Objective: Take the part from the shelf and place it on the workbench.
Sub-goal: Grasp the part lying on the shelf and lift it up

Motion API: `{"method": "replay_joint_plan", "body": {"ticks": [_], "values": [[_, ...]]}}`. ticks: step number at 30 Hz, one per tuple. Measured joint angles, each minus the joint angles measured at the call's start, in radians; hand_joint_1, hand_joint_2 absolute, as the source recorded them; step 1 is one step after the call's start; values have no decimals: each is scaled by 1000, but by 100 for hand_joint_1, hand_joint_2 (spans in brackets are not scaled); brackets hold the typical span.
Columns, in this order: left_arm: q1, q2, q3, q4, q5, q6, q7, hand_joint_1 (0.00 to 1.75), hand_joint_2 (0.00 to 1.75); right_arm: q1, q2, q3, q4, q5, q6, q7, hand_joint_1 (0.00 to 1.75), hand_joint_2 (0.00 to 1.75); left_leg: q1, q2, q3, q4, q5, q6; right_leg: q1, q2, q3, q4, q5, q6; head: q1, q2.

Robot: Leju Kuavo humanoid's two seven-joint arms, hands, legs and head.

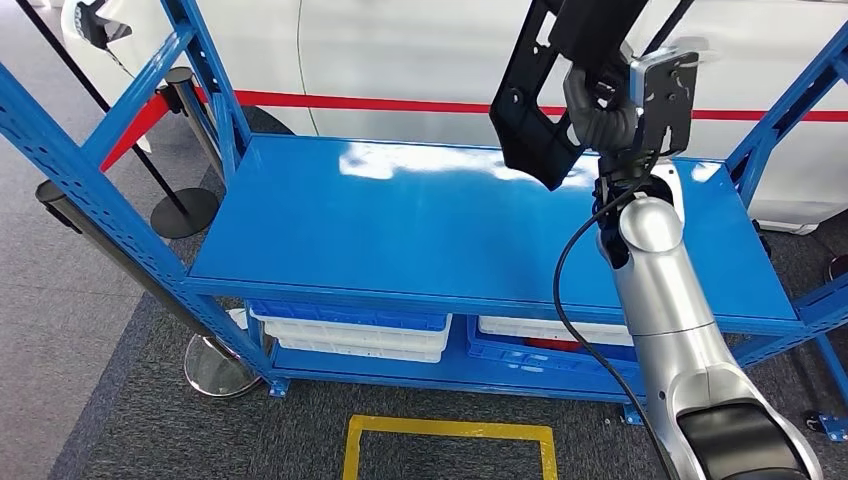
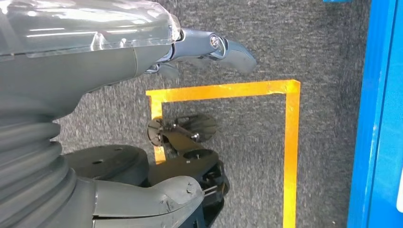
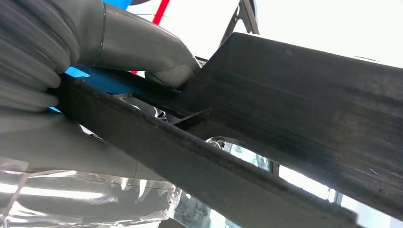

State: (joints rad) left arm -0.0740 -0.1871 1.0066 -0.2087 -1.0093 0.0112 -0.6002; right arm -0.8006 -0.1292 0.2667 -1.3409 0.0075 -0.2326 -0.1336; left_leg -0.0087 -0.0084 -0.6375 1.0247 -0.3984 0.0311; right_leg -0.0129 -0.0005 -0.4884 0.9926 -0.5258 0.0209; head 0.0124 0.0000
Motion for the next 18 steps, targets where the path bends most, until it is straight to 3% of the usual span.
{"method": "replay_joint_plan", "body": {"ticks": [4,7,9,11,12,13,14,16,18], "values": [[1,2,9,0,4,-2,12,0,175,28,2,16,-27,11,-1,-7,175,175,-5,-1,-3,5,-5,7,-4,0,1,-4,-1,6,0,0],[2,3,13,0,4,-2,18,0,175,33,3,21,-46,12,-2,-8,175,175,1,1,9,-15,-1,16,-3,0,-2,9,-13,13,0,0],[1,3,14,0,4,-2,19,0,175,34,3,22,-54,12,-3,-8,175,175,7,3,20,-28,3,22,-4,1,-42,90,-57,16,2,0],[0,3,15,0,3,0,22,0,175,40,3,22,-57,12,-4,-8,175,175,8,4,22,-28,3,23,-5,1,-121,227,-112,20,3,0],[0,3,16,0,2,1,24,0,175,44,2,22,-58,12,-4,-7,175,175,9,3,22,-27,2,23,-7,1,-154,276,-119,23,3,0],[0,3,17,0,1,4,27,0,175,48,2,23,-59,12,-4,-6,175,175,10,2,22,-24,1,21,-10,1,-172,289,-103,25,3,0],[1,3,17,0,-1,6,31,0,175,51,2,23,-60,12,-5,-5,175,175,12,1,22,-20,-2,17,-13,1,-168,260,-66,28,3,0],[1,3,19,0,-3,13,36,0,175,52,2,24,-63,11,-5,-4,175,175,16,-2,20,-8,-11,6,-20,0,-123,137,17,33,4,0],[1,4,21,0,-3,21,42,0,175,52,3,24,-65,7,-4,-4,175,175,16,-4,13,6,-16,-8,-17,3,-92,59,52,28,5,0]]}}
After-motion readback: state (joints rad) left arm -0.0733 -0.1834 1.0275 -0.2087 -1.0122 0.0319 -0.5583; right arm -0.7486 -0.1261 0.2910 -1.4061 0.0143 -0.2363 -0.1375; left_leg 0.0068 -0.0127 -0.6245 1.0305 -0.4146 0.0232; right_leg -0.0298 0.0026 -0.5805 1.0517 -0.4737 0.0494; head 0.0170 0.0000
